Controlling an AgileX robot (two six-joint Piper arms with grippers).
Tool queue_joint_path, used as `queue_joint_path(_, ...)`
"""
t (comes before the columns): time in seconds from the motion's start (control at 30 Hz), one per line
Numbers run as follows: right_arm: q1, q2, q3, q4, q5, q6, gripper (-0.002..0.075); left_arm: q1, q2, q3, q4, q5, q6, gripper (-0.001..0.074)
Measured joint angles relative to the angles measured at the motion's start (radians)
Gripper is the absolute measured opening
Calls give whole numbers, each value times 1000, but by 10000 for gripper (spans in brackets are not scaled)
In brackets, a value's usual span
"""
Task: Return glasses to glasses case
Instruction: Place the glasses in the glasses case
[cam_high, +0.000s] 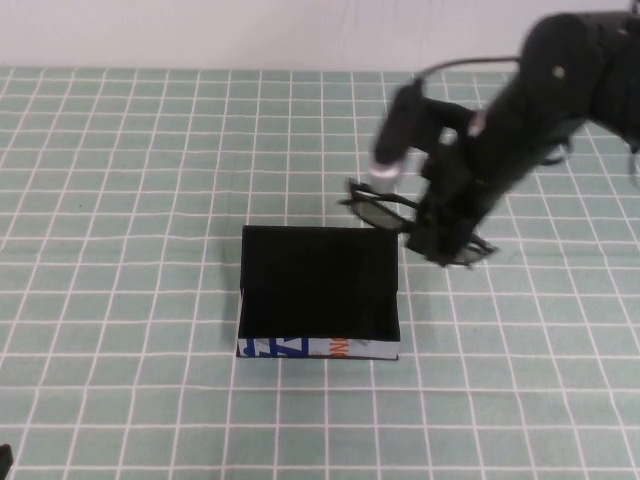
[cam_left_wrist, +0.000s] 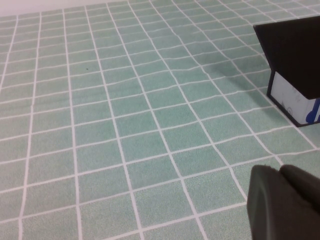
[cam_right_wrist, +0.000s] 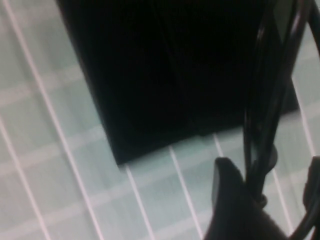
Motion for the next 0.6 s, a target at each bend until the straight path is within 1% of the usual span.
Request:
queue_joint_path(0.13, 84, 33, -85, 4, 26, 30, 277, 0, 0, 0, 0, 0, 0, -2)
queue_joint_path(0.23, 131, 79, -134, 5, 50, 34, 277, 0, 0, 0, 0, 0, 0, -2)
queue_joint_path(0.43, 190, 184, -190, 7, 94, 35, 277, 0, 0, 0, 0, 0, 0, -2)
queue_joint_path(0.6, 205, 241, -192, 7, 90, 35, 277, 0, 0, 0, 0, 0, 0, -2)
